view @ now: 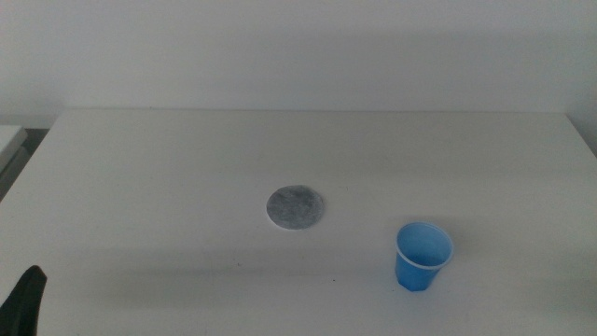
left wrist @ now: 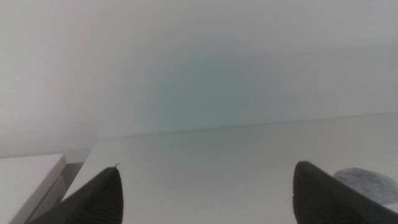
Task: Place an empty cup on a cup mat.
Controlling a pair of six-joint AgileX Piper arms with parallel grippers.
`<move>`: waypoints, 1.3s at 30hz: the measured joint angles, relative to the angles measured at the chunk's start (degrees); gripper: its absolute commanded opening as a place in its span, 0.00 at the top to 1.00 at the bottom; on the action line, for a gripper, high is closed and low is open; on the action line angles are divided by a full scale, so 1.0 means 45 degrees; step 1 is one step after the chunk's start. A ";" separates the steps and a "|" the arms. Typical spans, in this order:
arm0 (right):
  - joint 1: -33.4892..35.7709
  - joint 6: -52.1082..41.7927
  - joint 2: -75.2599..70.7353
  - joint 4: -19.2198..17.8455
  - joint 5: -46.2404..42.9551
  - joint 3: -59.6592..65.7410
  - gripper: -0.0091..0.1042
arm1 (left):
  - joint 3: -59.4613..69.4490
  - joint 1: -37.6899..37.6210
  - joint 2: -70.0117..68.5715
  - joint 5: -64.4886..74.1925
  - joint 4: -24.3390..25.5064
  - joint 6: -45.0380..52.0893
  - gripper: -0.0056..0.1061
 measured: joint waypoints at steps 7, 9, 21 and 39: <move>0.0000 0.0023 -0.0021 0.0225 0.1838 -0.1653 0.20 | 0.0000 0.0000 0.0000 0.0000 0.0000 0.0000 0.11; 0.0000 0.0023 0.0131 0.0225 0.2728 -0.2578 0.20 | 0.0000 0.0000 0.0000 0.0000 0.0000 0.0000 0.11; 0.0099 0.0023 0.7647 0.1726 1.0063 -1.0739 0.20 | 0.0000 0.0000 0.0000 0.0000 0.0000 0.0000 0.11; 0.5204 0.3348 1.7982 0.0404 1.1521 -1.4818 0.20 | 0.0000 0.0000 0.0000 0.0000 0.0000 0.0000 0.11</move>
